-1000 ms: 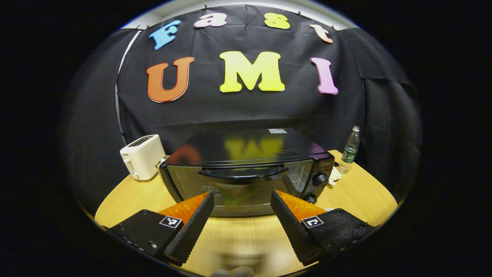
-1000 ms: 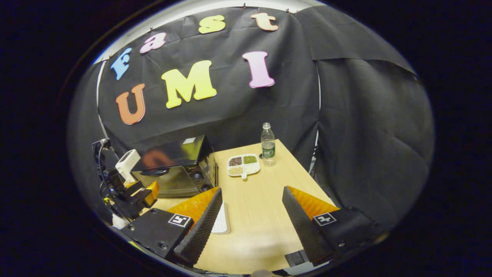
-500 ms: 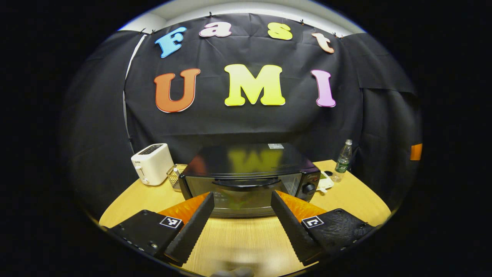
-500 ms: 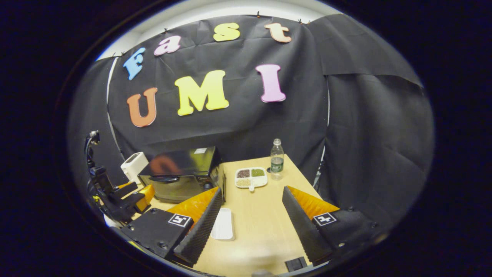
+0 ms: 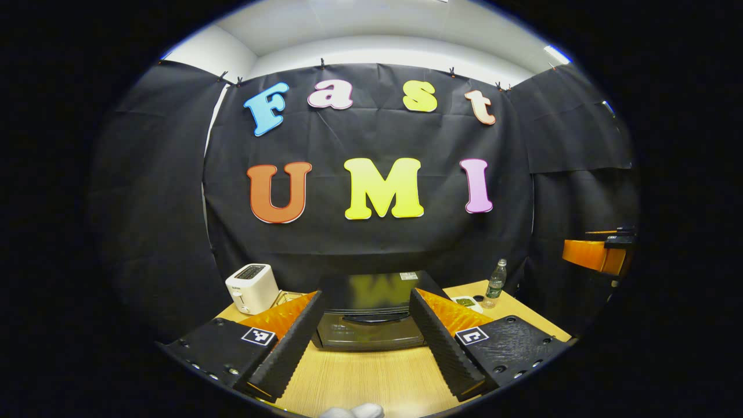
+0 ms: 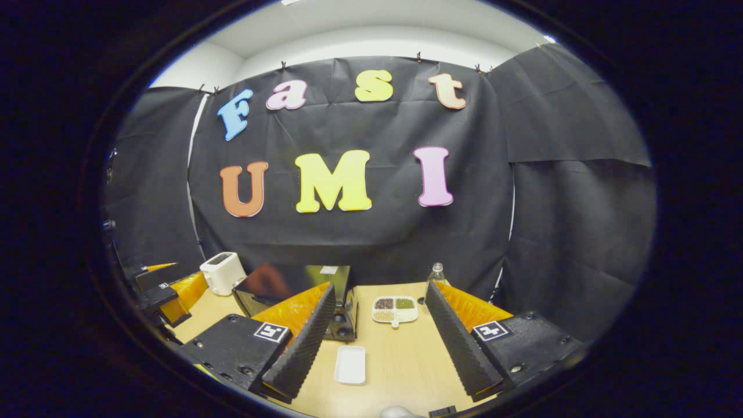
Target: Open the electric oven with the left hand, put the food in, and close the electric oven.
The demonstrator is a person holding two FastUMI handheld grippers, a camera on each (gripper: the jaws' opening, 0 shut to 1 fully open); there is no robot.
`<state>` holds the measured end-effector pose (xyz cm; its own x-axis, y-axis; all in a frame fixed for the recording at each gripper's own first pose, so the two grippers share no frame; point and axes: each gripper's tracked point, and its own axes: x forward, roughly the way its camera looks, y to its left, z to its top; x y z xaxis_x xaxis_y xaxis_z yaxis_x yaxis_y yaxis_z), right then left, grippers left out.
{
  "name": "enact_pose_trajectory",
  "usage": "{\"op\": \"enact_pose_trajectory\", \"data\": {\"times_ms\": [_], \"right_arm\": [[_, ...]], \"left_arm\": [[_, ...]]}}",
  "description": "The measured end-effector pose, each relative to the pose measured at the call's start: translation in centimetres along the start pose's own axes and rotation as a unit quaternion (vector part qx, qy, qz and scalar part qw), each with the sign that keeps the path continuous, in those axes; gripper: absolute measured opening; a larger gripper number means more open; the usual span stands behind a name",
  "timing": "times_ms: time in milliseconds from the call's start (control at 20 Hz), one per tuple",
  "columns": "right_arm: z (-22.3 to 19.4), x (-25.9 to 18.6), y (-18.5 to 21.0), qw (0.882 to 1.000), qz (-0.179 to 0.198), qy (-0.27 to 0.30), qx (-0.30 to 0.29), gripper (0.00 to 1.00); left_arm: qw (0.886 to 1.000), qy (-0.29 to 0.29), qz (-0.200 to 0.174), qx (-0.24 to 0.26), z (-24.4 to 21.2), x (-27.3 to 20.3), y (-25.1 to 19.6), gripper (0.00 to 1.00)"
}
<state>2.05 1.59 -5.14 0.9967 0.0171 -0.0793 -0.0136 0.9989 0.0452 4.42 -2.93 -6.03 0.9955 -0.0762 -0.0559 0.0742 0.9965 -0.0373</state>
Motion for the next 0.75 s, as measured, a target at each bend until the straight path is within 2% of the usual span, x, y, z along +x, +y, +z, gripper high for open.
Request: {"op": "enact_pose_trajectory", "data": {"times_ms": [50,100,150,250,300,350,450,500,600,650,700,750], "right_arm": [[0.9,-0.3,0.0,1.000,-0.001,-0.011,-0.001,0.90],[1.8,-0.7,0.1,1.000,-0.002,-0.023,-0.006,0.90],[2.5,-1.0,0.2,0.999,-0.003,-0.033,-0.010,1.00],[3.7,-1.9,0.5,0.999,-0.002,-0.051,-0.016,1.00],[4.2,-2.2,0.9,0.998,0.000,-0.057,-0.017,0.89],[4.3,-2.6,1.1,0.998,0.001,-0.060,-0.016,1.00],[4.6,-3.2,1.4,0.998,0.006,-0.061,-0.008,1.00],[4.5,-3.5,1.5,0.998,0.007,-0.061,-0.004,0.90],[4.6,-4.0,1.6,0.998,0.007,-0.061,-0.001,0.90],[4.6,-4.2,1.6,0.998,0.007,-0.060,-0.003,1.00],[4.6,-4.4,1.6,0.998,0.006,-0.060,-0.005,0.90],[4.7,-4.6,1.6,0.998,0.006,-0.060,-0.005,1.00]], "left_arm": [[1.000,-0.004,0.002,0.003,0.7,-0.6,0.1,0.97],[1.000,-0.008,0.005,0.008,1.4,-1.4,0.6,0.97],[1.000,-0.013,0.001,0.012,2.0,-2.0,0.5,0.97],[1.000,-0.022,-0.002,0.017,2.8,-2.8,0.2,0.97],[0.999,-0.027,-0.004,0.016,3.1,-3.2,0.2,0.96],[0.999,-0.033,-0.006,0.017,3.6,-3.6,0.2,0.96],[0.999,-0.043,-0.004,0.019,4.4,-4.2,0.5,0.97],[0.999,-0.049,-0.005,0.016,4.6,-4.3,0.5,0.97],[0.999,-0.051,-0.007,0.011,4.8,-4.7,0.4,0.96],[0.998,-0.053,-0.007,0.013,4.9,-4.9,0.5,0.96],[0.998,-0.054,-0.009,0.013,5.0,-5.1,0.5,0.96],[0.998,-0.054,-0.012,0.010,5.0,-5.1,0.4,0.88]]}}
